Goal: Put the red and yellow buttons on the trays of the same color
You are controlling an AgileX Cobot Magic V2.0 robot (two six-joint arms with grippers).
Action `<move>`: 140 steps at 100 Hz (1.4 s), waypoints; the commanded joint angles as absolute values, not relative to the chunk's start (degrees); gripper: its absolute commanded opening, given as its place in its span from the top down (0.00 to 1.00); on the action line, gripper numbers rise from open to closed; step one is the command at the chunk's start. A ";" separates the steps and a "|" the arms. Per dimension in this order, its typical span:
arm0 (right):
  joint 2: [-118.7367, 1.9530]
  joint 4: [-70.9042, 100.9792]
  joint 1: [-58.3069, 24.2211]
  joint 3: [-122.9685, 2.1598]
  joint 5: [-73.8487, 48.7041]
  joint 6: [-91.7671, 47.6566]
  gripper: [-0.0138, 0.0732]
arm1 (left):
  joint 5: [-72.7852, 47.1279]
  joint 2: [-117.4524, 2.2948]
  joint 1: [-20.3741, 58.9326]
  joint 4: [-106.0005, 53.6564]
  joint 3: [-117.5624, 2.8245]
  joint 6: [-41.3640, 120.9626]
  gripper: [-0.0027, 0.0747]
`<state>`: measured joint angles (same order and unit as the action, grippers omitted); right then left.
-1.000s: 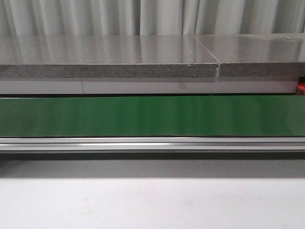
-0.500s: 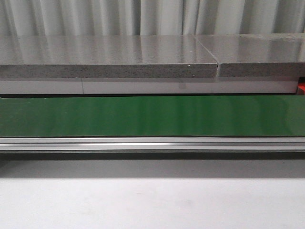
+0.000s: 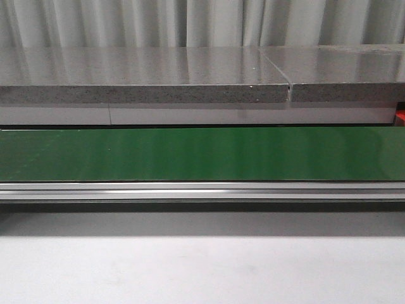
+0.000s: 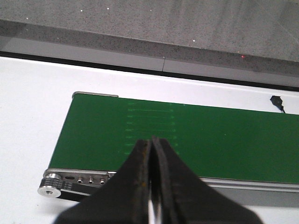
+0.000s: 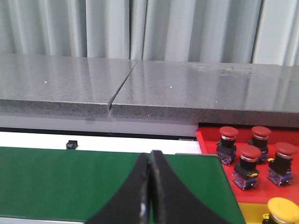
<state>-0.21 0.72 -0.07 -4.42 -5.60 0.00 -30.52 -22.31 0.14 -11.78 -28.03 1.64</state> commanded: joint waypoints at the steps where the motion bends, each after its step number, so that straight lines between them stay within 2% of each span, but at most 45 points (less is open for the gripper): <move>1: 0.66 0.00 -0.76 -2.60 1.68 0.00 0.92 | -26.42 -22.56 0.43 -12.46 -29.41 1.45 0.99; 14: 1.77 0.00 -0.95 0.84 3.33 0.44 0.92 | -26.42 -22.56 0.43 -12.46 -29.41 1.45 0.99; 140: 1.77 0.00 -2.24 0.71 2.24 0.44 0.92 | -26.42 -22.56 0.43 -12.46 -29.41 1.45 0.99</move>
<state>0.60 0.72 -2.00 1.53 -2.48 0.31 -30.52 -22.31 0.14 -11.78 -28.03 1.64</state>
